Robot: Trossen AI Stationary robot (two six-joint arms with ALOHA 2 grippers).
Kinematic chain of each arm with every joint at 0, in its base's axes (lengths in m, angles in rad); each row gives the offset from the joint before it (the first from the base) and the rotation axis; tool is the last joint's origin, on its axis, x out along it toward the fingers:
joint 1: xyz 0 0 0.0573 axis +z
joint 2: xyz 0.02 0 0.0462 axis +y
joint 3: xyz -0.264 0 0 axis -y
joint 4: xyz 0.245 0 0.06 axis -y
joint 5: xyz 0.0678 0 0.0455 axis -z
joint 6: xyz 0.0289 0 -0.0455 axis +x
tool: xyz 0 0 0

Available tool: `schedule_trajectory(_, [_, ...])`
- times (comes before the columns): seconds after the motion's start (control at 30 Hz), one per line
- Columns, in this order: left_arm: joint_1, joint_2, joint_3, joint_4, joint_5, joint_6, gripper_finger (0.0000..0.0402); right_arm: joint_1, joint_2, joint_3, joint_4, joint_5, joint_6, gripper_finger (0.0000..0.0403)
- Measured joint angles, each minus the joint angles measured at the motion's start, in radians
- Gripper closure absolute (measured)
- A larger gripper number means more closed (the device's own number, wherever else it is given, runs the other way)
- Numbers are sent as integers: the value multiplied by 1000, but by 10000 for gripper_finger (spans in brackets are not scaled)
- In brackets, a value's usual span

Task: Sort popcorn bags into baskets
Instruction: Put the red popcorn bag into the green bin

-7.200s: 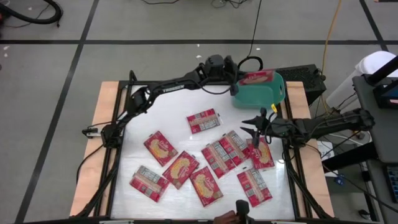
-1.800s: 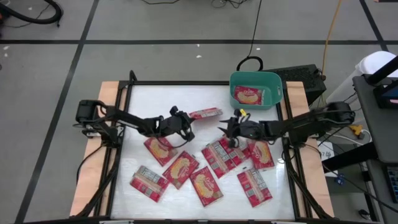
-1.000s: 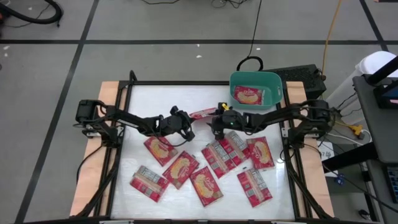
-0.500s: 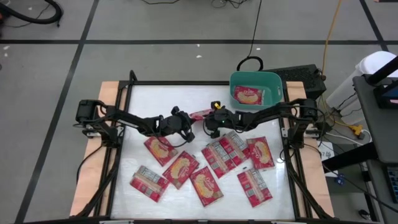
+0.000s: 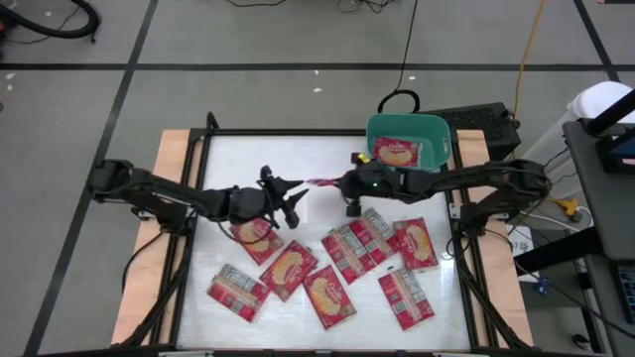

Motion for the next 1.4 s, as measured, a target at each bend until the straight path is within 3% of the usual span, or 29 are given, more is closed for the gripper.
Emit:
schedule_trajectory(0.23, [-48, 0, -48, 192, -1, 106, 266, 58, -165, -1, -137, 103, 73, 391])
schedule_trajectory(0.53, [-48, -1, -153, 419, 39, 107, 266, 127, -337, -48, -125, 110, 101, 391])
schedule_trajectory(0.77, [-44, 0, -171, 486, 80, 104, 266, 132, -461, -188, 79, 121, 144, 391])
schedule_trajectory(0.87, [-44, 16, -146, 494, 66, 107, 266, 144, -487, -215, 152, 164, 143, 391])
schedule_trajectory(1.07, [-23, 93, -88, 489, 57, 123, 266, 147, -514, -268, 380, 153, 111, 391])
schedule_trajectory(1.27, [21, 177, -30, 490, 101, 131, 266, 132, -515, -346, 694, 61, 100, 390])
schedule_trajectory(1.4, [30, 201, -8, 589, 106, 203, 266, 116, -513, -367, 808, -27, 145, 390])
